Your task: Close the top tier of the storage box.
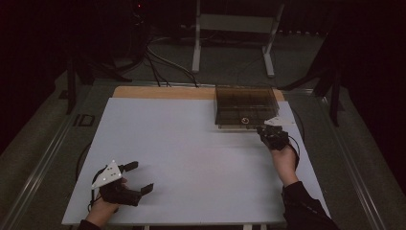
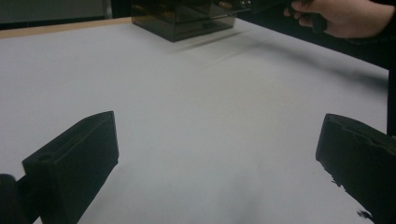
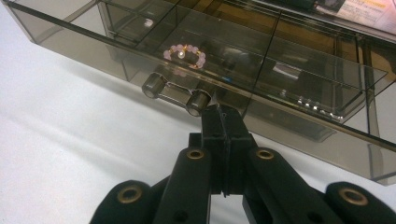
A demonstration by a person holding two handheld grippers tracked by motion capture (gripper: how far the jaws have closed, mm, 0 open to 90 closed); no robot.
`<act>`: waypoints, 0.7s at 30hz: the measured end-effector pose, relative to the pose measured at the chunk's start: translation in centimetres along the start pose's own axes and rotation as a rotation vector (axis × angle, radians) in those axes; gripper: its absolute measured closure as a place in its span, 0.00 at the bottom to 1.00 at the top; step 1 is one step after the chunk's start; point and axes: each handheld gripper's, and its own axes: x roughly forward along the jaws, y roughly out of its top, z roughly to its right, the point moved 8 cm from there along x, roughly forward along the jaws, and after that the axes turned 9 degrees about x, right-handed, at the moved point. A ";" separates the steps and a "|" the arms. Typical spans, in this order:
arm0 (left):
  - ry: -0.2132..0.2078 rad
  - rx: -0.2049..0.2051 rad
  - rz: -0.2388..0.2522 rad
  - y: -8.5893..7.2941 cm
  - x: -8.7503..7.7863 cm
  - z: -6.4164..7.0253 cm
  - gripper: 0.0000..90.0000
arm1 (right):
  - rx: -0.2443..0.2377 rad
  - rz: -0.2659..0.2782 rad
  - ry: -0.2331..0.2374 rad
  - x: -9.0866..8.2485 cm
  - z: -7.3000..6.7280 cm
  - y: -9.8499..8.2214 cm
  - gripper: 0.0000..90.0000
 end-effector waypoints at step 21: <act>0.000 -0.004 0.005 0.1 0.0 0.0 0.00 | 0.007 0.009 -0.003 0.3 -0.1 0.6 1.00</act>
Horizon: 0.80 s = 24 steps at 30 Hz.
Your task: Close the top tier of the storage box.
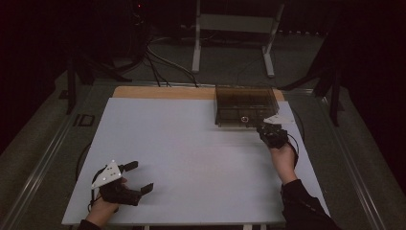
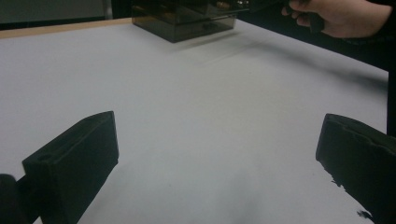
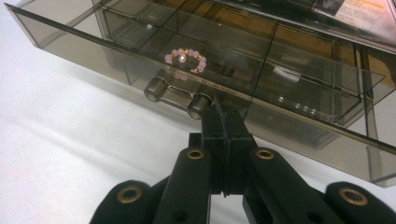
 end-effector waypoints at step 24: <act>0.000 0.000 -0.006 -0.1 0.0 -0.1 0.00 | 0.003 0.009 -0.012 0.5 -0.1 0.8 1.00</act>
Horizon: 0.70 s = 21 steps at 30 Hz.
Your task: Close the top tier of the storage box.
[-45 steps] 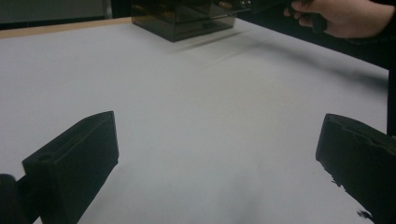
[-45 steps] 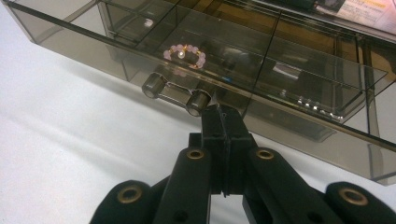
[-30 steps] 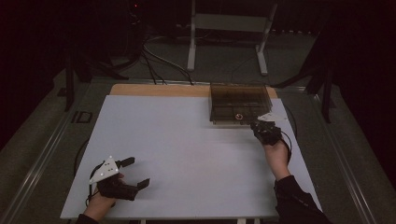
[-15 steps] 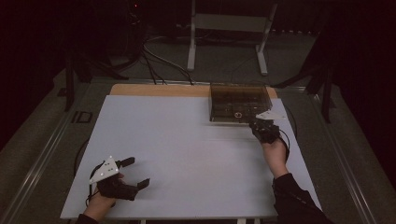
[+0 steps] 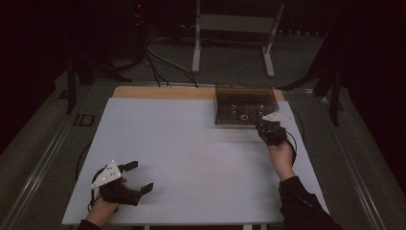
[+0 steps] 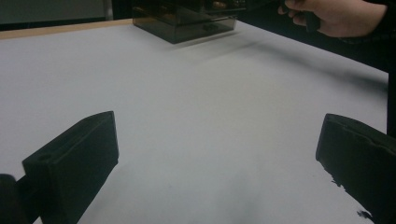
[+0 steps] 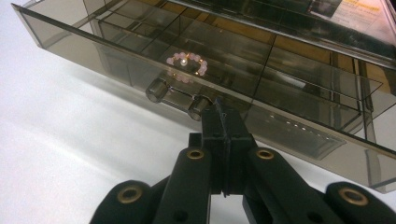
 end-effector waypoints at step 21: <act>-0.001 -0.005 0.008 0.1 0.0 0.0 0.00 | -0.005 0.001 -0.008 0.4 0.1 0.5 1.00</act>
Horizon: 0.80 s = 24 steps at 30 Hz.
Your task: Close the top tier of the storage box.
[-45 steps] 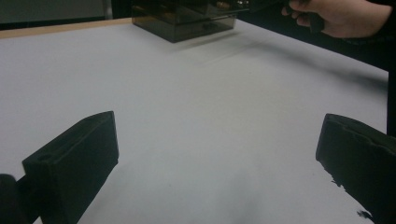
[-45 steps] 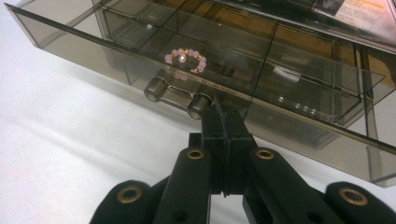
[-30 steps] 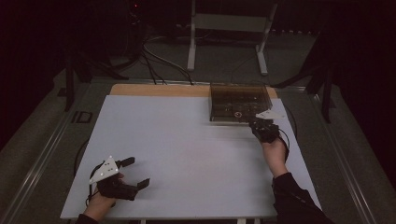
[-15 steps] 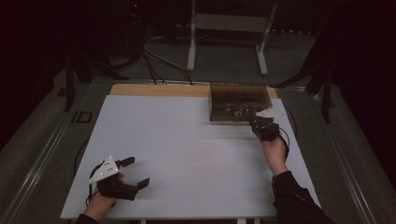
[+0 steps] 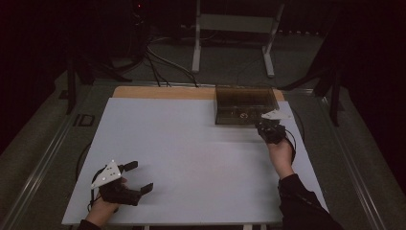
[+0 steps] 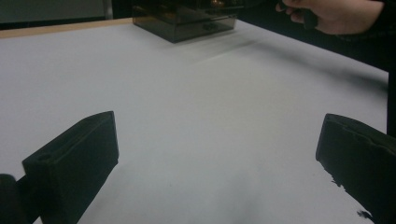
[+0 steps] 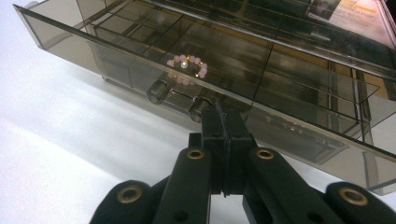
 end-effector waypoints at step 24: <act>0.000 0.006 -0.005 -0.1 0.0 0.0 0.00 | -0.008 0.000 -0.006 0.6 0.2 0.6 1.00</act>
